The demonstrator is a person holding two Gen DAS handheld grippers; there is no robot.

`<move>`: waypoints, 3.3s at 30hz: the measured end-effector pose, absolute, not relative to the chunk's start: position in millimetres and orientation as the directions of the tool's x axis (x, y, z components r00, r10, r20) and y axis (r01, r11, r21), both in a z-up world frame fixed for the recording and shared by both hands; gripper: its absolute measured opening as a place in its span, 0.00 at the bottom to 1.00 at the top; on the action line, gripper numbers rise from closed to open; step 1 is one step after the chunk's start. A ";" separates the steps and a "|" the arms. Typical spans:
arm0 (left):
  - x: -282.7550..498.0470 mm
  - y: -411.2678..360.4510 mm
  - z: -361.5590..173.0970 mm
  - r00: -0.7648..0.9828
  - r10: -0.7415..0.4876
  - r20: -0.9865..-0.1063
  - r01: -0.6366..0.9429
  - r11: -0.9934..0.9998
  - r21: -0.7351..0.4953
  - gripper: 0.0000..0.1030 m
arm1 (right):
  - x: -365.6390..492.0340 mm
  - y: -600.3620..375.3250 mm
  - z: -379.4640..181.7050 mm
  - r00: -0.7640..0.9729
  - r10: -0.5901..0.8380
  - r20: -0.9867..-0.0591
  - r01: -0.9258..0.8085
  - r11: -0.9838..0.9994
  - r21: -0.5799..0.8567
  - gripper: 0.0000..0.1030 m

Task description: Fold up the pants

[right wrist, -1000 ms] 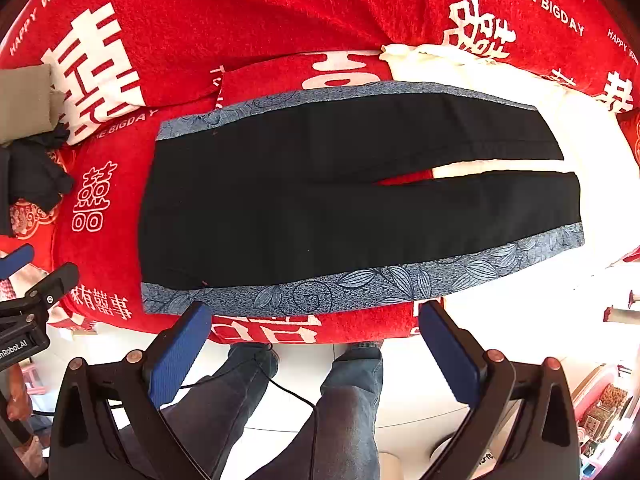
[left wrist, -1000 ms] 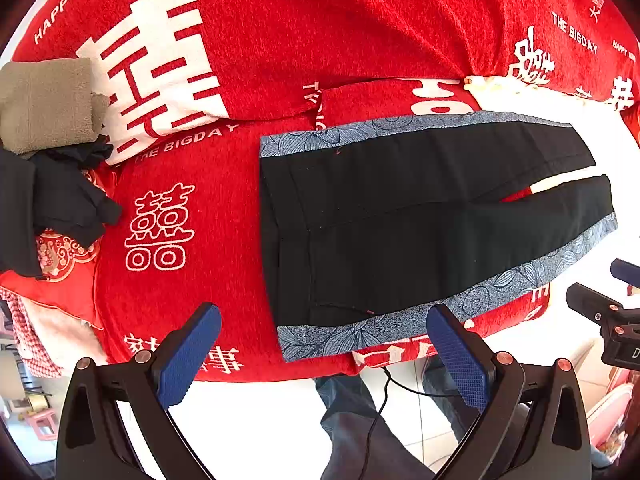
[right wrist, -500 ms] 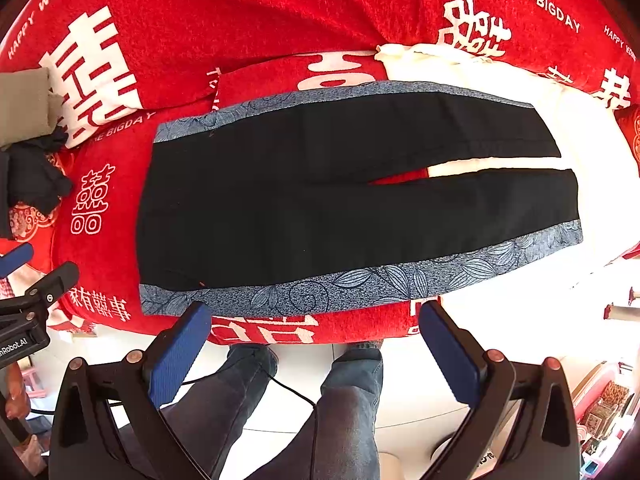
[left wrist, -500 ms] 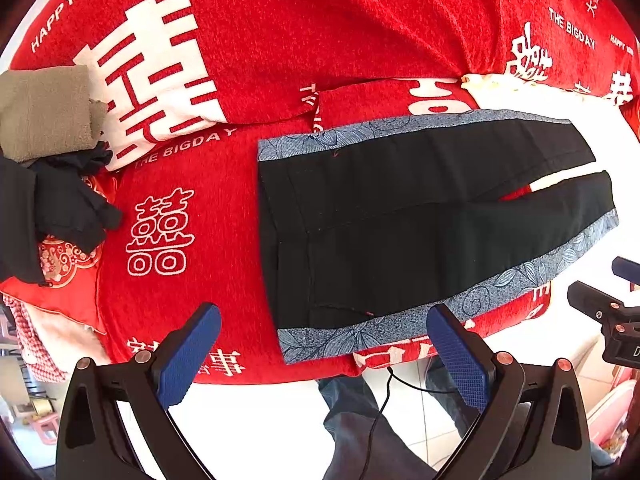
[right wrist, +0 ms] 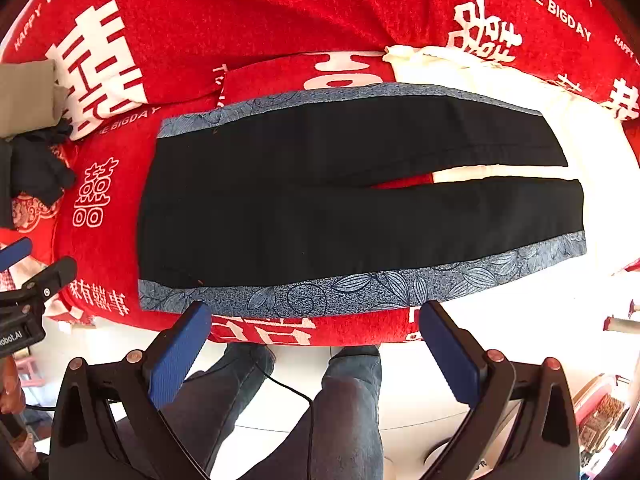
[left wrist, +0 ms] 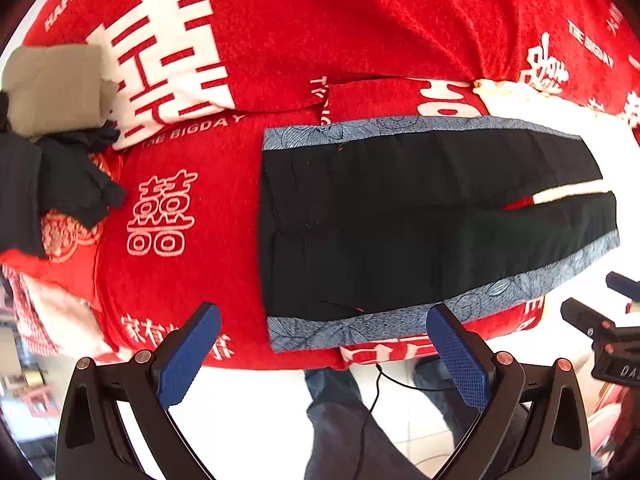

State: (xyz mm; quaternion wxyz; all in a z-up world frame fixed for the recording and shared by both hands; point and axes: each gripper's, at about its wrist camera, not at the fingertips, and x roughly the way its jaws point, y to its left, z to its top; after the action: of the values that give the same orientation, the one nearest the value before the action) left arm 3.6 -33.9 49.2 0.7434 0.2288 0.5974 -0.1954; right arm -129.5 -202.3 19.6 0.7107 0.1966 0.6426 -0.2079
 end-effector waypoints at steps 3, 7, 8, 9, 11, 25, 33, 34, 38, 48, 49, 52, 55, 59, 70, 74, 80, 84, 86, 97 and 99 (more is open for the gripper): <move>-4.2 -38.6 52.2 0.217 0.004 -0.976 0.515 0.849 0.118 1.00 | -133.0 -210.2 19.4 0.089 -0.026 -0.996 0.528 0.849 0.025 1.00; -17.1 -42.7 51.6 0.211 0.020 -0.977 0.437 0.892 0.112 1.00 | -140.1 -222.6 19.0 0.090 0.001 -0.996 0.496 0.867 0.045 1.00; -20.4 -43.0 50.6 0.206 0.027 -0.978 0.415 0.903 0.112 1.00 | -141.5 -226.1 18.3 0.090 0.006 -0.996 0.486 0.873 0.049 1.00; -22.5 -42.4 50.4 0.203 0.030 -0.979 0.402 0.909 0.111 1.00 | -143.3 -230.6 16.8 0.088 0.009 -0.996 0.470 0.881 0.050 1.00; -28.1 -41.4 49.2 0.187 0.035 -0.982 0.373 0.922 0.103 1.00 | -145.6 -235.7 13.9 0.084 0.012 -0.996 0.449 0.892 0.049 1.00; -13.9 -18.0 -32.3 0.121 0.007 -0.993 0.417 0.907 0.057 1.00 | -138.4 -241.0 -25.5 0.047 0.006 -0.999 0.425 0.905 0.025 1.00; -6.0 -2.4 -82.4 0.112 -0.018 -0.994 0.405 0.914 0.029 1.00 | -129.7 -228.8 -70.0 0.036 0.002 -0.999 0.453 0.891 0.018 1.00; -4.5 0.5 -87.1 0.108 -0.037 -0.993 0.400 0.917 0.009 1.00 | -129.2 -227.2 -74.3 0.044 0.008 -0.999 0.458 0.889 0.027 1.00; 1.1 18.8 -101.4 0.112 -0.135 -0.984 0.364 0.928 -0.086 1.00 | -127.6 -220.7 -88.6 0.096 0.078 -0.992 0.474 0.873 0.114 1.00; 2.3 98.5 -145.8 0.041 -0.336 -0.941 0.119 0.937 -0.330 0.79 | -137.8 -178.2 -182.0 0.365 0.679 -0.637 0.472 0.454 0.755 0.65; 1.1 102.8 -149.6 0.040 -0.343 -0.938 0.106 0.935 -0.338 0.79 | -139.7 -170.9 -195.8 0.362 0.700 -0.615 0.480 0.426 0.767 0.65; -4.0 112.0 -162.1 0.035 -0.351 -0.936 0.086 0.934 -0.347 0.79 | -145.4 -152.4 -223.3 0.358 0.715 -0.600 0.491 0.403 0.772 0.65; -9.5 117.3 -169.7 0.026 -0.367 -0.930 0.061 0.929 -0.365 0.79 | -149.3 -142.1 -237.7 0.376 0.709 -0.597 0.493 0.393 0.777 0.66; -10.3 121.8 -173.4 0.001 -0.417 -0.909 0.023 0.909 -0.417 0.79 | -140.7 -144.8 -253.1 0.441 0.697 -0.566 0.507 0.327 0.797 0.66; 21.0 67.3 -194.6 -0.012 -0.507 -0.862 -0.009 0.862 -0.507 0.39 | -105.4 -120.6 -211.6 0.435 0.778 -0.453 0.377 0.300 0.876 0.05; 18.6 61.9 -198.0 -0.044 -0.475 -0.879 0.049 0.878 -0.476 0.35 | -115.1 -121.0 -211.9 0.327 0.763 -0.557 0.391 0.427 0.815 0.08; 20.6 53.9 -199.5 -0.065 -0.453 -0.889 0.075 0.886 -0.457 0.36 | -191.0 -209.9 -202.2 0.450 0.572 -0.686 0.568 0.410 0.714 0.62; 22.4 43.6 -203.3 -0.077 -0.435 -0.897 0.094 0.892 -0.441 0.36 | -241.1 -261.0 -203.6 0.552 0.445 -0.705 0.659 0.285 0.696 0.62; 24.6 37.6 -205.3 -0.081 -0.427 -0.901 0.102 0.895 -0.434 0.35 | -257.9 -276.8 -212.5 0.620 0.412 -0.667 0.662 0.181 0.728 0.62; 51.5 17.9 -131.9 0.018 -0.476 -0.879 0.096 0.876 -0.472 0.17 | -235.3 -301.7 -192.7 0.723 0.384 -0.574 0.606 0.045 0.794 0.03; 66.2 7.1 -113.2 0.052 -0.485 -0.873 0.111 0.871 -0.478 0.17 | -214.7 -301.3 -170.5 0.703 0.404 -0.585 0.604 0.095 0.791 0.04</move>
State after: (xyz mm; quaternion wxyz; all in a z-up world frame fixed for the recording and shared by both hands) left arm 66.2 7.1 -113.2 0.7112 -0.1427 0.6557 -0.2096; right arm -214.7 -301.3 -170.5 0.6366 0.6681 0.3771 -0.0786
